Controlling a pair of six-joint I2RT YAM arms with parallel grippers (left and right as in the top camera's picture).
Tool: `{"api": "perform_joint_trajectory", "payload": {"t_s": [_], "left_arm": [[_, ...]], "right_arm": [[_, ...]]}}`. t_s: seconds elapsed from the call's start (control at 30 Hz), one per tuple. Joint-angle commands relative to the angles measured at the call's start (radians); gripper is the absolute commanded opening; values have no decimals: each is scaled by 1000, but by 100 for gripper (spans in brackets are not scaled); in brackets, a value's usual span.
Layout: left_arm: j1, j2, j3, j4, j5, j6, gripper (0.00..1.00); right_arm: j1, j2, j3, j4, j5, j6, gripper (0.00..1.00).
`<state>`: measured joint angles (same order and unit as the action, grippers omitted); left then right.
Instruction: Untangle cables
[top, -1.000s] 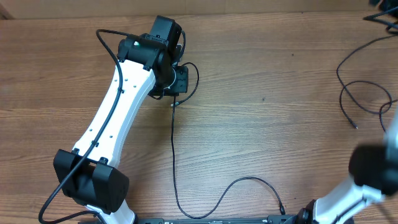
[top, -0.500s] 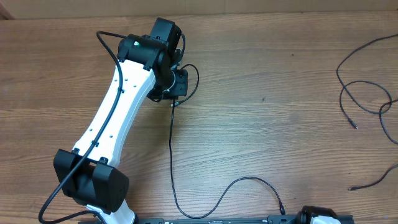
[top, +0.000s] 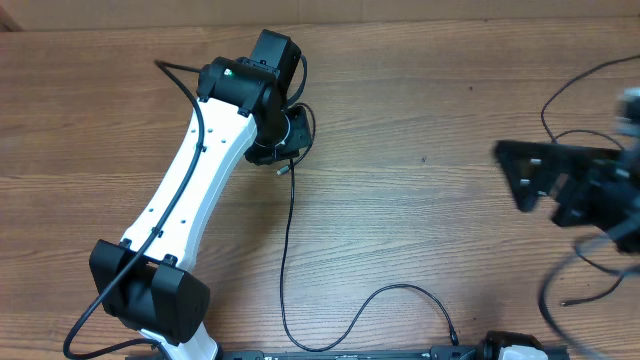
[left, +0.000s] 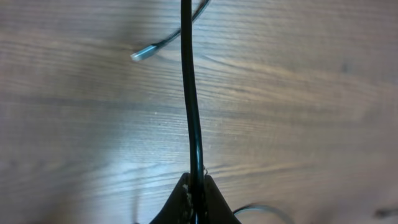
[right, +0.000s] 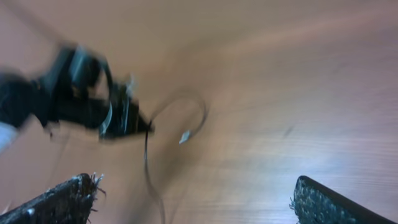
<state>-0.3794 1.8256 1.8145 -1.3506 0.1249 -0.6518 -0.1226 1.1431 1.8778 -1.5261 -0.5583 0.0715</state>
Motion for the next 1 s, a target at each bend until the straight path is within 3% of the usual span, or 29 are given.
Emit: {"api": "perform_joint_trajectory", "payload": {"t_s": [0.0, 0.13, 0.27, 0.37, 0.43, 0.57, 0.63, 0.77, 0.97], "left_arm": [[-1, -6, -2, -7, -71, -274, 5], [-1, -6, -2, -6, -80, -346, 4], [-1, -6, -2, -6, -84, -352, 4], [-1, -6, -2, -6, -93, -351, 6], [-1, -6, -2, -6, -107, -351, 6], [-1, -6, -2, -7, -107, -351, 9], [-1, -6, -2, -8, -110, -350, 13], [-1, -6, -2, -24, -147, -351, 11], [-1, -6, -2, -51, -184, -350, 7]], "right_arm": [[6, 10, -171, 14, -255, -187, 100], [26, 11, -438, 126, -375, -227, 100], [121, 11, -706, 356, -501, -220, 100], [237, 17, -875, 616, -482, -73, 100], [350, 31, -980, 835, -388, 83, 100], [568, 71, -1071, 1069, -126, 255, 100], [684, 101, -1080, 1121, 39, 299, 100], [880, 186, -1080, 1160, 412, 420, 100], [1045, 388, -1080, 1304, 524, 486, 100]]}}
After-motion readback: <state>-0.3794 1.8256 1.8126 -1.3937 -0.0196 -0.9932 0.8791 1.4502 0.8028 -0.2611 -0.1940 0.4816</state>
